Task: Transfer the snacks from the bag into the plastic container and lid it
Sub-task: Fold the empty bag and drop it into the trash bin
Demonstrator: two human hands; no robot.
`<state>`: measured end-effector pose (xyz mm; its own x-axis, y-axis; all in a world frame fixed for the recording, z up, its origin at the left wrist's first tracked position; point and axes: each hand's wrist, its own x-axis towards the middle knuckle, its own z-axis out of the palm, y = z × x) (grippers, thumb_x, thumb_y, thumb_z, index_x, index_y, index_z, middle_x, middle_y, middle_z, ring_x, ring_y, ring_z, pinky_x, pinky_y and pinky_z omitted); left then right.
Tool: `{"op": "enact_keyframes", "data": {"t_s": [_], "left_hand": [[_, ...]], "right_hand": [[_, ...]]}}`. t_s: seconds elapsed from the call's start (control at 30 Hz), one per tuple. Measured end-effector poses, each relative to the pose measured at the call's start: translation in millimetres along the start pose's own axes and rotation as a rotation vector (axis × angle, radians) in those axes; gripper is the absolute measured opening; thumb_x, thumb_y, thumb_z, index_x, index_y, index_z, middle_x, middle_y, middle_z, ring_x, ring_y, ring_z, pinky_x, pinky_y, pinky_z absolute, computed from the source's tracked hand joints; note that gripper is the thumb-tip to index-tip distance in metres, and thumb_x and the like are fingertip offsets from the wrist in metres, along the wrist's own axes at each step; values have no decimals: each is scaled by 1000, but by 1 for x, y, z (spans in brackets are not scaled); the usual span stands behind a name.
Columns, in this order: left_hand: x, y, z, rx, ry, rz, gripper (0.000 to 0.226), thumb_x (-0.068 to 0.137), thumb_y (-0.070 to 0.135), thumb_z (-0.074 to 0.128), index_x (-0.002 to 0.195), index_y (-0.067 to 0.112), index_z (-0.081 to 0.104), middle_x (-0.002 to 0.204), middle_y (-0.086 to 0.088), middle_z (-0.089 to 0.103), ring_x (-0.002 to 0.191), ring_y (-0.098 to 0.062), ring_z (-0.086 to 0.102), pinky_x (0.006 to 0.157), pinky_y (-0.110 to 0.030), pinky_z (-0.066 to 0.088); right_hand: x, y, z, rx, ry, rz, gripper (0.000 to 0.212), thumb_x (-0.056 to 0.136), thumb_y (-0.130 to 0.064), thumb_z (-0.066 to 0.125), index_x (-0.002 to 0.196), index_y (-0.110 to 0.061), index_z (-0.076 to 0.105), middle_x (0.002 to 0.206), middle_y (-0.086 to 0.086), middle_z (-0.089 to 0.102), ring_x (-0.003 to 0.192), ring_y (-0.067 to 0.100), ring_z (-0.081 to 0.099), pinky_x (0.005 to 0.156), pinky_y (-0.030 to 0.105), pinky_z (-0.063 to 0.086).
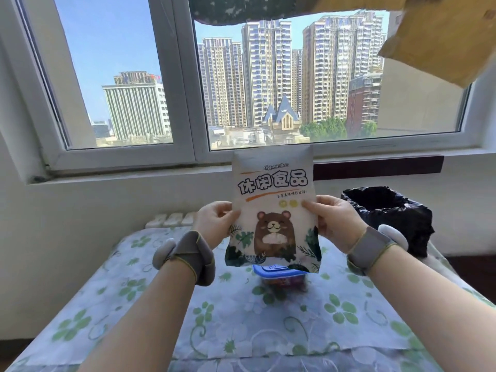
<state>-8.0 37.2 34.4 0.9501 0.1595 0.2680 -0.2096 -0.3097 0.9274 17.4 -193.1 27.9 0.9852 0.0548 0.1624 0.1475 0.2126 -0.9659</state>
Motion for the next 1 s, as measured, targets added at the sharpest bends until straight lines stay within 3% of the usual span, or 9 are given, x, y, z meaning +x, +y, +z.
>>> {"op": "enact_keyframes", "data": {"t_s": [0.1, 0.17, 0.27, 0.47, 0.57, 0.67, 0.77, 0.87, 1.0], "left_hand": [[-3, -2, -1, -80, -22, -61, 19, 92, 11, 56, 104, 0, 63, 67, -10, 63, 54, -20, 56, 56, -31, 54], [-7, -1, 0, -171, -58, -92, 11, 93, 10, 53, 100, 4, 61, 51, 2, 61, 36, -6, 51, 37, -15, 42], [-9, 0, 0, -427, -124, -160, 13, 94, 4, 49, 99, 9, 60, 71, -8, 67, 49, -14, 63, 41, -22, 52], [-10, 5, 10, -681, -90, -310, 28, 90, -5, 36, 73, 7, 54, 66, -14, 55, 47, -21, 55, 39, -20, 47], [-8, 6, 16, -753, -67, -405, 22, 90, 18, 40, 77, 7, 54, 70, -12, 53, 59, -22, 53, 49, -23, 49], [-10, 10, 13, -603, -242, -433, 33, 84, 43, 53, 90, 11, 59, 75, -8, 60, 66, -20, 60, 59, -28, 54], [-11, 13, 14, -526, -364, -424, 17, 85, 24, 59, 101, 17, 61, 85, -7, 63, 64, -19, 63, 54, -25, 56], [-5, 10, 17, -543, -294, -343, 25, 86, -1, 55, 106, 13, 61, 89, -12, 61, 63, -19, 60, 49, -23, 53], [-1, 7, 29, -507, -189, -271, 25, 87, -8, 53, 103, 8, 65, 76, -12, 63, 45, -11, 58, 43, -18, 50]], "right_hand": [[-1, 3, -6, 86, -26, 40, 10, 86, -1, 56, 91, -6, 64, 59, 2, 71, 44, 10, 62, 45, 21, 53], [-2, 5, -9, 133, -57, 53, 15, 87, 2, 53, 95, -4, 64, 63, 5, 72, 50, 13, 66, 52, 27, 58], [-3, 5, -9, 166, -62, 69, 19, 85, 7, 51, 88, -2, 67, 73, 17, 69, 57, 25, 61, 61, 33, 58], [-8, -1, -8, 198, -14, 113, 38, 80, 23, 31, 57, 3, 53, 53, 16, 59, 35, 25, 53, 34, 22, 43], [-10, -1, -10, 156, -14, 112, 34, 80, 23, 34, 60, 3, 53, 44, 14, 58, 30, 22, 52, 33, 21, 43], [-8, 1, -12, 91, 38, 101, 36, 79, 25, 32, 62, 5, 57, 56, 16, 60, 32, 20, 54, 32, 22, 44], [-7, 0, -15, 65, 72, 94, 39, 78, 25, 28, 66, 7, 61, 71, 19, 62, 38, 22, 60, 35, 23, 48], [-7, -2, -17, 136, 103, 117, 39, 81, 21, 26, 76, 7, 63, 77, 21, 63, 44, 22, 65, 42, 26, 54], [-5, -2, -29, 323, 9, 288, 26, 92, -24, 48, 111, -7, 54, 99, 24, 62, 78, 36, 64, 60, 41, 55]]}}
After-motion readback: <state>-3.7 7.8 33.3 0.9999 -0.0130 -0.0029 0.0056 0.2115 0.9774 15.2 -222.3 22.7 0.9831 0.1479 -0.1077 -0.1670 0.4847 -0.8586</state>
